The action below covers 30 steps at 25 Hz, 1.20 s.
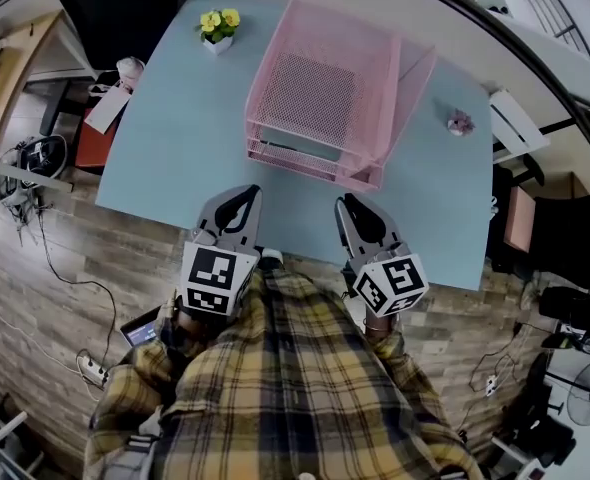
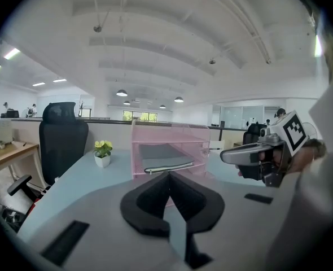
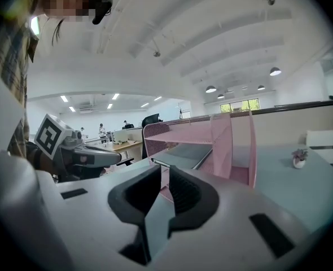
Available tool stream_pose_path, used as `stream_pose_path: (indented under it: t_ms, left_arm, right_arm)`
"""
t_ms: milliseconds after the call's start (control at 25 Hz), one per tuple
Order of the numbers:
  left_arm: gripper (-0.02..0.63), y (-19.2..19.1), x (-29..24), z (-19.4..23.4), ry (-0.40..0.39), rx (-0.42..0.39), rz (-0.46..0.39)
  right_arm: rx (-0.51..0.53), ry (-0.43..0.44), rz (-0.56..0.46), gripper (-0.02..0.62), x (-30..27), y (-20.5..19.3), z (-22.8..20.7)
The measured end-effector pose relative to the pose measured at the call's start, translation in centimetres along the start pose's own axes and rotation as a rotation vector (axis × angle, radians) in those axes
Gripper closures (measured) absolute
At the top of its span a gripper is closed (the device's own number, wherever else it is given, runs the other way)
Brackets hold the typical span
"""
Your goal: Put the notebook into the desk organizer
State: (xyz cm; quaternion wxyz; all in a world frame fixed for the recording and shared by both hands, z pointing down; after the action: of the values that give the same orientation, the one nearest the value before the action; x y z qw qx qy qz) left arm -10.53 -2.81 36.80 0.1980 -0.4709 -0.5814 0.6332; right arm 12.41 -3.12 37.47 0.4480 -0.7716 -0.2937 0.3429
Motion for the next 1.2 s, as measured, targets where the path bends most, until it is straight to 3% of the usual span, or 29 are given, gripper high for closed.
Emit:
stream_pose_path:
  t_ms: [520,1200]
  left_arm:
    - [0.614,-2.0,-0.3,0.3,-0.058,0.070,0.024]
    - [0.614,-2.8,-1.3,1.8,-0.082,0.092,0.032]
  right_arm:
    - [-0.096,0.007,-0.018,0.592,0.3,-1.2,-1.4]
    - [-0.084,-0.035,-0.006,0.594,-0.9,-1.5,-1.8]
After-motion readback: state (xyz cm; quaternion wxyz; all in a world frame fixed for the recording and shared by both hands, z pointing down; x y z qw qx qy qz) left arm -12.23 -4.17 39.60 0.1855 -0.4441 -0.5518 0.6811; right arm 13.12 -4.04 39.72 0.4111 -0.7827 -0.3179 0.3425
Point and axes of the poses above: the fingertips, and each gripper's own axes: x backward along the fingers, z to its left, y out of its top, the point moved 8 cm from there along x, backward along the fingers, and after that the axes turned 13 degrees about -x, right-handed, at the moved point
